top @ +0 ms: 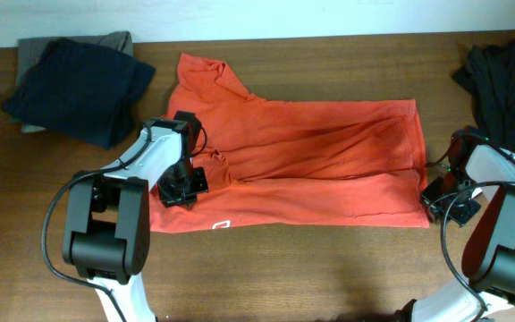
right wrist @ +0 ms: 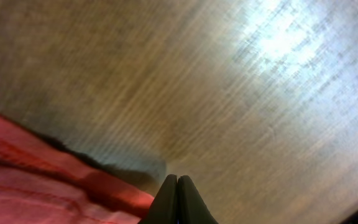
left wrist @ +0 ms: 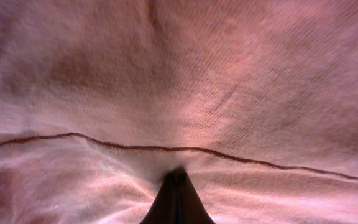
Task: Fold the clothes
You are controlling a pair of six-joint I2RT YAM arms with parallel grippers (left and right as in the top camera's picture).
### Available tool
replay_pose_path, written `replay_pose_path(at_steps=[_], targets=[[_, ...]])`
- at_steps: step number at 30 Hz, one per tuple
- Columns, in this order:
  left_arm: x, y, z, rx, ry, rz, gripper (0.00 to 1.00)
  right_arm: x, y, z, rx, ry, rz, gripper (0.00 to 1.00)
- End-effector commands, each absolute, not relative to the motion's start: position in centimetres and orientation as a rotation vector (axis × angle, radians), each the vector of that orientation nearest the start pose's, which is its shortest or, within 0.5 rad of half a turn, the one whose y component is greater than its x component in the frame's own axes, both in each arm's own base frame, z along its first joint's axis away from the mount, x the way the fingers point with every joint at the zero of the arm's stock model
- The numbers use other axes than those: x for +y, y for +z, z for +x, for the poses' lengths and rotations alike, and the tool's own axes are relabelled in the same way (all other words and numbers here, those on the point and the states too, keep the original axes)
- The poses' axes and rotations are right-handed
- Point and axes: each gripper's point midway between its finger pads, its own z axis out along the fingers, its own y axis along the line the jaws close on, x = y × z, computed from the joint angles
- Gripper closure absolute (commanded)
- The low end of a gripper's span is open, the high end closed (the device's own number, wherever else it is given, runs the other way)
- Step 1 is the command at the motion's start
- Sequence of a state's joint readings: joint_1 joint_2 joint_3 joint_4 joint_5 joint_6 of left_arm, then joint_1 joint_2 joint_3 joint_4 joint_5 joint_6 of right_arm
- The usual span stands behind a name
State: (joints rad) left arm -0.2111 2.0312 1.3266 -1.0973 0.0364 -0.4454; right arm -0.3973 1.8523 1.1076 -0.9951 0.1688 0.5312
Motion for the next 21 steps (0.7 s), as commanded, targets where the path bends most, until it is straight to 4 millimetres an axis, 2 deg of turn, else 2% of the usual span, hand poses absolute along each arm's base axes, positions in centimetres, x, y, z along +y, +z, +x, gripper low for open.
replay_pose_path(at_steps=[1,5,11,16,20,21], targets=[[-6.7,-1.7,27.1,3.453,0.153,-0.476,0.99,-14.0,0.5,23.0,2.916,-0.347,1.545,0.96],[-7.3,-1.0,25.7,3.493,0.21,-0.501,0.99,-14.8,0.6,22.1,2.866,-0.349,1.666,0.96],[-9.4,0.5,25.3,3.457,0.221,-0.422,0.99,-15.8,1.0,21.4,2.814,-0.306,1.759,0.96],[-11.0,4.1,26.0,3.335,0.135,-0.356,0.99,-16.3,3.3,22.3,2.731,-0.23,1.765,0.96],[-11.2,7.6,26.9,3.21,0.04,-0.337,0.99,-15.6,6.3,24.0,2.668,-0.088,1.689,0.96],[-11.0,8.5,27.4,3.167,0.034,-0.328,0.95,-15.3,7.1,24.6,2.664,-0.03,1.64,0.96]])
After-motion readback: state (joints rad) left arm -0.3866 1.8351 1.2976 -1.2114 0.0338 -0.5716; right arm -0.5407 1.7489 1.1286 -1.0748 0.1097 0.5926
